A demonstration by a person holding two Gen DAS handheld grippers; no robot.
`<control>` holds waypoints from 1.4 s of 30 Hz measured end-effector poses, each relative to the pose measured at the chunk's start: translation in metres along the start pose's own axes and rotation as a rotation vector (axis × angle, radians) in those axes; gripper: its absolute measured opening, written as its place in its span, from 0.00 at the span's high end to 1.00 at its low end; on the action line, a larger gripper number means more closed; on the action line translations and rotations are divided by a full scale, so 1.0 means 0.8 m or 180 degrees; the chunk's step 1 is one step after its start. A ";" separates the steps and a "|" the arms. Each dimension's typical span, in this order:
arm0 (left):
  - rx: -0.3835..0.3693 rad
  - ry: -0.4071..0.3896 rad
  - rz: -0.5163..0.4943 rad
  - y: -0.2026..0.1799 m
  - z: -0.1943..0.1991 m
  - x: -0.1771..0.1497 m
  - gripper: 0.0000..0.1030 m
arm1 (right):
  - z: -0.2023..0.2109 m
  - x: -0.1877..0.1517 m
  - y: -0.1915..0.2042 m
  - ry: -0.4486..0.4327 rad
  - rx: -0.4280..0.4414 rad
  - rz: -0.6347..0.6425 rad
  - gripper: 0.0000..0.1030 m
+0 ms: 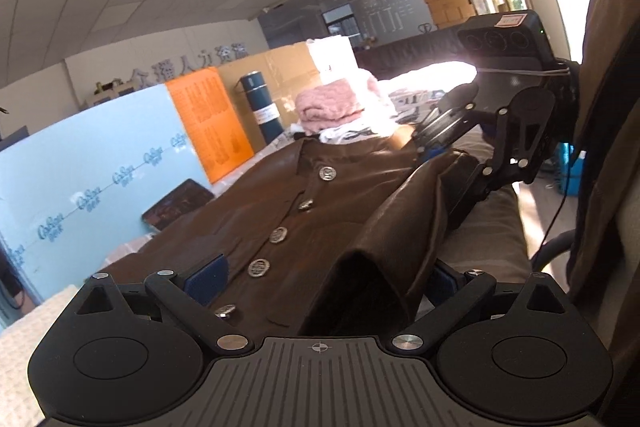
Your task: Fold clothes
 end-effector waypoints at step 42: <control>0.0046 -0.0708 0.1281 0.070 0.019 0.004 0.96 | 0.122 -0.035 -0.086 0.0218 -0.2117 -0.0228 0.93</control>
Point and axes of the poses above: each gripper's, at about its wrist camera, not at the fingertips, and z roughly against the way its jaws point, y to its left, x to its top, the point moved 2 cm from there along -z, roughly the way its jaws point, and after that the axes turned 4 degrees about z, right-handed, at the moved point
